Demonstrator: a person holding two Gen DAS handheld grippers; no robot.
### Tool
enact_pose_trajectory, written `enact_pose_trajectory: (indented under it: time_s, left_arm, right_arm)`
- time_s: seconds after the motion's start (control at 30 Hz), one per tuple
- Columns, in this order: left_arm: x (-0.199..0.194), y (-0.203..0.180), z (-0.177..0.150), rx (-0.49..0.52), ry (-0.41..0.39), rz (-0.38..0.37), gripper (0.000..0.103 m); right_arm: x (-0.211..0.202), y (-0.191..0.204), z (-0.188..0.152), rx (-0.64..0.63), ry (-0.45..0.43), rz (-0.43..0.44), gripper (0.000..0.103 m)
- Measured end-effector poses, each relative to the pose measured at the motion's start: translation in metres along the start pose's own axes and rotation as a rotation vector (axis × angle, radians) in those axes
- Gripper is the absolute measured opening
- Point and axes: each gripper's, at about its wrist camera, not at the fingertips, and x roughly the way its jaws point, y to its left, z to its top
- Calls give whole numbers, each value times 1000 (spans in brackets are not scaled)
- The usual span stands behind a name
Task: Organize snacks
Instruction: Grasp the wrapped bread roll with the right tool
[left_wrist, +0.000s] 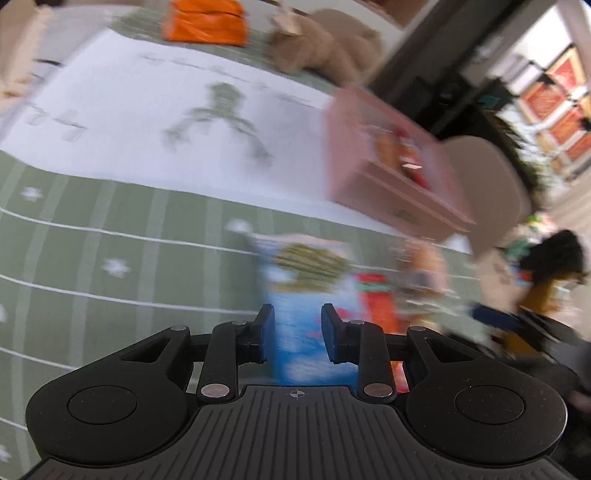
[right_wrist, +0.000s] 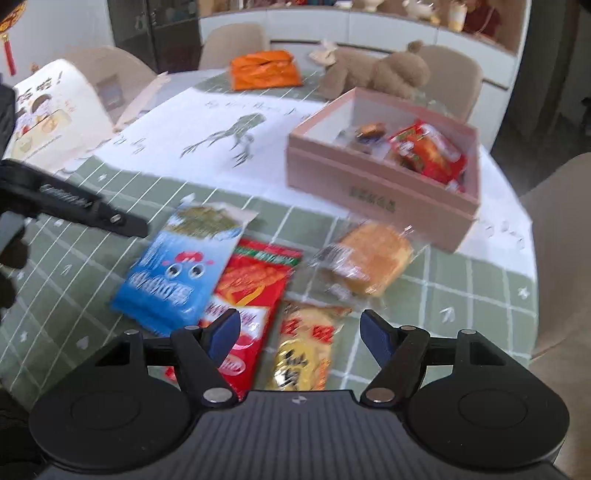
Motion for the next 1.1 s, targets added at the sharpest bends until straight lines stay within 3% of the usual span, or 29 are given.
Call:
enact_pose_trajectory:
  time_s: [0.2,0.4,0.57,0.8,1.1]
  left_arm:
    - [31,-50,-14,170,134,-88,31]
    - [53,-67,-24,262,165,13,30]
    - [40,-47,-16,229,114,109,28]
    - [47,-40,-8,126,133,15,28]
    - [66,-62,-11,182,148,4,32]
  right_arm:
    - [10,-37,17,180,5,7,72]
    - [15,-27,7,114,44,11,72]
    - [23,-16,-10,46,101,-7,72]
    - [27,-8,-26,-12,117,-70,73]
    - [26,-1,-32,10,111,-28,74]
